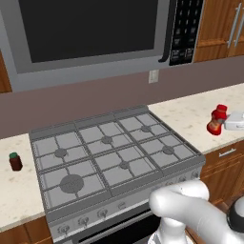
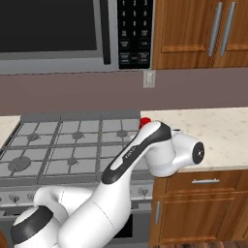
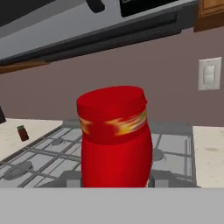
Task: Collect the paprika, ketchup, and shaker from the cabinet and place them next to the stove.
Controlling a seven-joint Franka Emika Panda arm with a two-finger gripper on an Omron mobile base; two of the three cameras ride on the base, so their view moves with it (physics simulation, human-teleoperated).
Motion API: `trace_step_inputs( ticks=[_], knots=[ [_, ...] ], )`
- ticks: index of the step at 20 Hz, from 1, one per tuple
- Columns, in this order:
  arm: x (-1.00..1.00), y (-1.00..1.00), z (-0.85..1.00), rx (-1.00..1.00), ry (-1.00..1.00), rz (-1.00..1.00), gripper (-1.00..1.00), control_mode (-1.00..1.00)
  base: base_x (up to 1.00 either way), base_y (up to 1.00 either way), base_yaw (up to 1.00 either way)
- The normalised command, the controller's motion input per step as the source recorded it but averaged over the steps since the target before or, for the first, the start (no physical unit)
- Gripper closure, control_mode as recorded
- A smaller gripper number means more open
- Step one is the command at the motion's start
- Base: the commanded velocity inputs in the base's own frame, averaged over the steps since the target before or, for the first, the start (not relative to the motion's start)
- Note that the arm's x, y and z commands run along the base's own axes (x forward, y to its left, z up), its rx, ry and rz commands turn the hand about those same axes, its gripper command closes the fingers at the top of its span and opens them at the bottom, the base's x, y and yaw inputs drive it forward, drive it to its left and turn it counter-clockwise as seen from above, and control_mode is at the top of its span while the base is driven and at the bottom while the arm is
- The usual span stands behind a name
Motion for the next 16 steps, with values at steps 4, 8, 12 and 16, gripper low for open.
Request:
trace_step_inputs(
  ticks=[4,8,12,16],
  knots=[
    [0.39,0.0,-0.27,0.0,0.0,0.0,1.0,-1.0,0.0,0.0,0.0],
    [0.39,0.0,-0.31,0.0,0.0,0.0,1.0,-1.0,0.0,0.0,0.0],
    [0.4,0.0,-0.32,0.0,0.0,0.0,1.0,-1.0,0.0,0.0,0.0],
    [0.4,0.0,-0.34,-0.02,0.0,0.0,1.0,-1.0,0.0,0.0,0.0]
  ],
)
